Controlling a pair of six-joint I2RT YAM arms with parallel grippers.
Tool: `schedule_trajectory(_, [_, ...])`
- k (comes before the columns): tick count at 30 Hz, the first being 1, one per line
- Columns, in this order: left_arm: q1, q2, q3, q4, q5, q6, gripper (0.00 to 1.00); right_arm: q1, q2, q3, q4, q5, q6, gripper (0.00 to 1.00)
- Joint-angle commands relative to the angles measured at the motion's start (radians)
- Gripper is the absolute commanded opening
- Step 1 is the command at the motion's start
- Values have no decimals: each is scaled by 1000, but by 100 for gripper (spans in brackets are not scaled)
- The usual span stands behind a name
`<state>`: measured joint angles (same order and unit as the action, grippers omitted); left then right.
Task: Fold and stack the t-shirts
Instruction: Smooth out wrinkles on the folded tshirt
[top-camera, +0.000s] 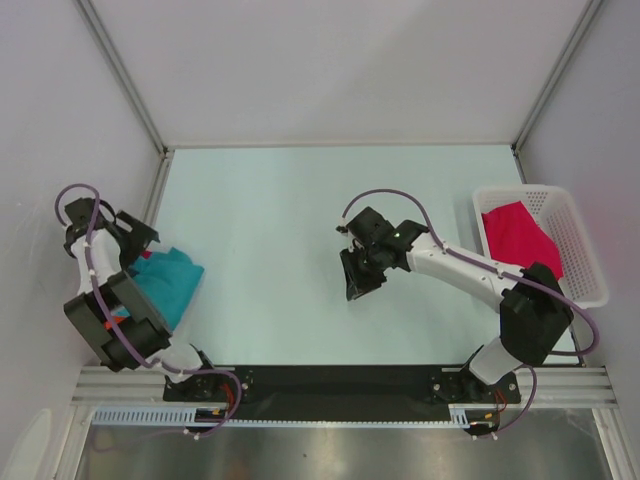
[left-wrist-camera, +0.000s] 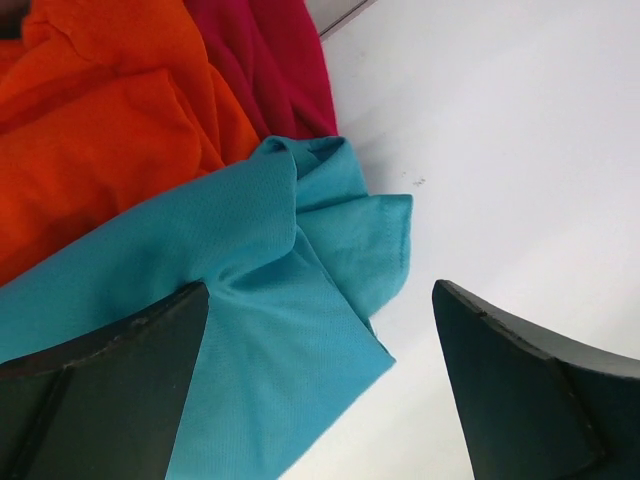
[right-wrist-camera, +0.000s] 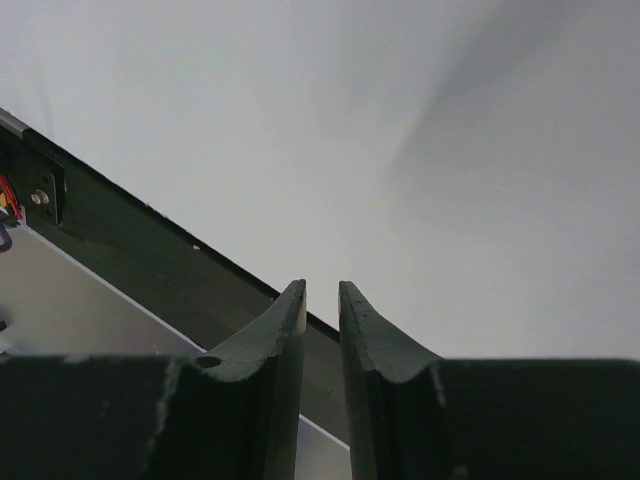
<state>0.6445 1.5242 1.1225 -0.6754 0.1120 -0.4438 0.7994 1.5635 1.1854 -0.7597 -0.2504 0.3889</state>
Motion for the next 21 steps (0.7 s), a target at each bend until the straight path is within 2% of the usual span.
schedule_trajectory(1, [-2, -151, 14, 61, 73, 2, 99, 12, -39, -1, 25, 5, 8, 25])
schedule_trajectory(2, [-6, -173, -12, 82, 175, 5, 99, 11, -37, 0, 26, 3, 8, 25])
schedule_trajectory(5, [-61, -261, -49, 146, 299, 11, 99, 17, -34, 3, 34, 2, 11, 25])
schedule_trajectory(8, [-178, -349, -41, 198, 389, 33, 99, 26, -28, 3, 40, 3, 15, 25])
schedule_trajectory(13, [-448, -377, 29, 204, 553, 73, 100, 47, -31, -29, 102, 7, 53, 25])
schedule_trajectory(15, [-537, -386, 36, 200, 549, 64, 100, 60, -40, -50, 141, 22, 70, 25])
schedule_trajectory(18, [-621, -430, 5, 195, 470, 53, 100, 70, -78, -90, 206, 63, 116, 25])
schedule_trajectory(21, [-696, -475, 6, 140, 319, 106, 100, 78, -128, -109, 240, 117, 154, 26])
